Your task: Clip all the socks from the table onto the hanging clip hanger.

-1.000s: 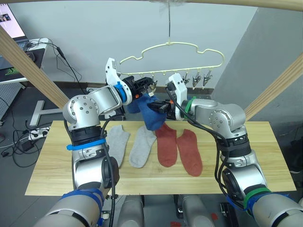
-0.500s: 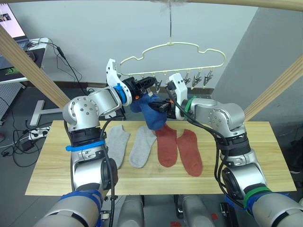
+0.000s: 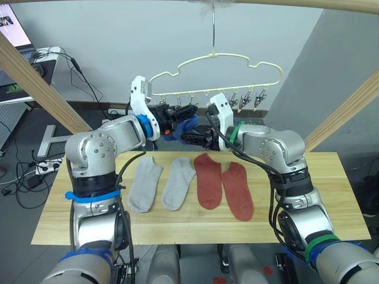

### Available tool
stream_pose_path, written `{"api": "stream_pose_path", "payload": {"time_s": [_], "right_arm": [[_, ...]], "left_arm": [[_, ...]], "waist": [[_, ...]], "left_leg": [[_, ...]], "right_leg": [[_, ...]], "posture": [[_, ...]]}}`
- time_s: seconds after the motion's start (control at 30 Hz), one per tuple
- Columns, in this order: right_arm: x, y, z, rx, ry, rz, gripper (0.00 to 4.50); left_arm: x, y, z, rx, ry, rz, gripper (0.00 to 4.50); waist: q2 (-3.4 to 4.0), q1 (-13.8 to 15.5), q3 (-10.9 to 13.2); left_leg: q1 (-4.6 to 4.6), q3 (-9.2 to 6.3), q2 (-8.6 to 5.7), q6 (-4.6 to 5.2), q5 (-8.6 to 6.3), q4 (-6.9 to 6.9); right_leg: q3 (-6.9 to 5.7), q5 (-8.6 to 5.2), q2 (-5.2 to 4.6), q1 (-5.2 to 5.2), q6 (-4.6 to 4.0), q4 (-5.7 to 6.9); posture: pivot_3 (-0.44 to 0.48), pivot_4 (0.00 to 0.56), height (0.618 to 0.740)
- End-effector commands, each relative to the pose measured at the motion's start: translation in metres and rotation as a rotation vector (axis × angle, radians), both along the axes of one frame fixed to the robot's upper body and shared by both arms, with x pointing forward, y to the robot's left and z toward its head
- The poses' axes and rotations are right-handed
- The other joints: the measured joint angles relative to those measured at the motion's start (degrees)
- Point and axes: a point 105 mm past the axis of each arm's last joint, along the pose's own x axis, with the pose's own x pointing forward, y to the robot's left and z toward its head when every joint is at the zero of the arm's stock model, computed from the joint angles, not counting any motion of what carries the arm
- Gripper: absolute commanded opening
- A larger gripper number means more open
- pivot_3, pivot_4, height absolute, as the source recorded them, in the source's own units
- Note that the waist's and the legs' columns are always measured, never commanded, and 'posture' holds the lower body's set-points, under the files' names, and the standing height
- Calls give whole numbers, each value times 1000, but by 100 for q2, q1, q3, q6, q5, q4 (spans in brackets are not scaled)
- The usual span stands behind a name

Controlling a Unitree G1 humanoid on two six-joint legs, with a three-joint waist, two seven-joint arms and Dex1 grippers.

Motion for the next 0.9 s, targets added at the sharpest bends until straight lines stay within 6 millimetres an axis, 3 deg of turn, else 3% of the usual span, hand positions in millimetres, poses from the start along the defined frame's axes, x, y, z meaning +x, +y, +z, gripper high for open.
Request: {"api": "stream_pose_path", "payload": {"time_s": [0.03,0.2,0.4,0.67,0.9], "right_arm": [[-10,-4,4,3,-47,14,3921],[-23,-22,-3,-21,-51,-4,3921],[-44,-55,5,-49,-107,-34,3921],[-67,-110,40,-92,-255,-95,3921],[-75,-133,50,-136,-288,-131,3921]], "left_arm": [[-10,-1,10,77,-173,4,3038],[-16,12,0,153,-283,70,3038],[-30,18,-4,158,-420,109,3038],[-36,8,-18,190,-469,127,3038],[-32,-10,-25,195,-520,94,3038]], "waist": [[0,13,0],[0,57,0],[0,133,-1],[-1,212,-1],[0,234,-3]], "left_leg": [[0,0,0,0,0,0],[-2,1,0,1,-1,-1],[-2,1,0,2,-1,-1],[-2,1,-3,3,-1,3],[-2,3,-3,4,-2,5]], "right_leg": [[0,0,0,0,0,-1],[1,0,-1,0,0,-6],[1,0,-1,1,-1,-6],[0,0,-2,8,-1,-12],[2,0,0,11,-1,-19]], "posture": [[110,242,740],[121,240,740],[124,238,740],[110,233,740],[70,235,740]]}}
